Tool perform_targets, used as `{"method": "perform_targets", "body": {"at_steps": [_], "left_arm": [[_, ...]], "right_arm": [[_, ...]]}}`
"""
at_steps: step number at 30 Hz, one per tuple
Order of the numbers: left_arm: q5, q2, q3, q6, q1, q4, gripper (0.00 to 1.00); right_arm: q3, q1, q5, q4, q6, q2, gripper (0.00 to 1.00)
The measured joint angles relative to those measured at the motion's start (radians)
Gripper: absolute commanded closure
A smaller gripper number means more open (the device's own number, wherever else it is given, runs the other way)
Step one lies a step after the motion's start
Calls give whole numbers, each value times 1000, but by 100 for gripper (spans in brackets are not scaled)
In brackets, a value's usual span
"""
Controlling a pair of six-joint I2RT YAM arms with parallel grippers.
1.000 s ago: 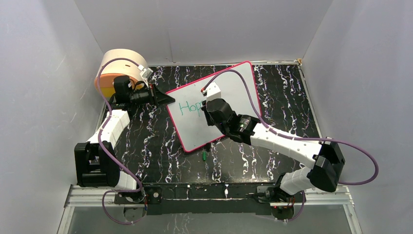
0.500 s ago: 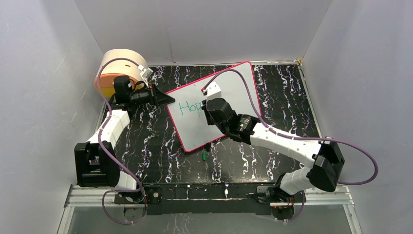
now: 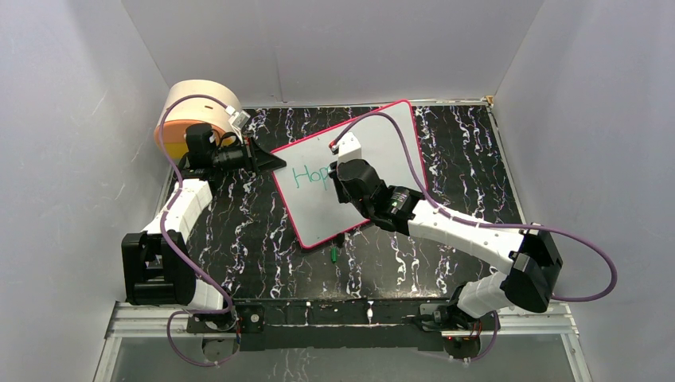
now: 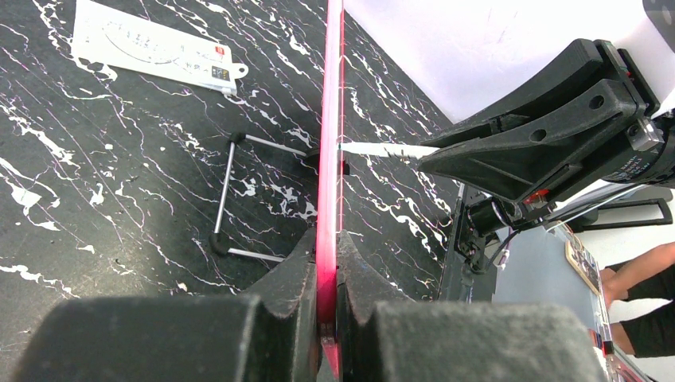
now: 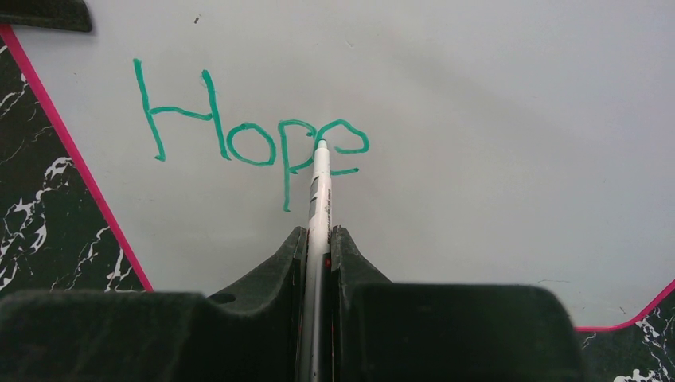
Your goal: Write a sentence on the whiteboard
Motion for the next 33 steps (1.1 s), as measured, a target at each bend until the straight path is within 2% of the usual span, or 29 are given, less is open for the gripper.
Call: {"method": "perform_targets", "body": {"at_steps": [24, 33], "left_arm": [[0, 0, 0, 2, 0, -1, 100], [-1, 0, 2, 3, 0, -7, 100]], "right_arm": [[-4, -5, 23, -26, 18, -8, 100], [-25, -51, 22, -26, -17, -55, 100]]}}
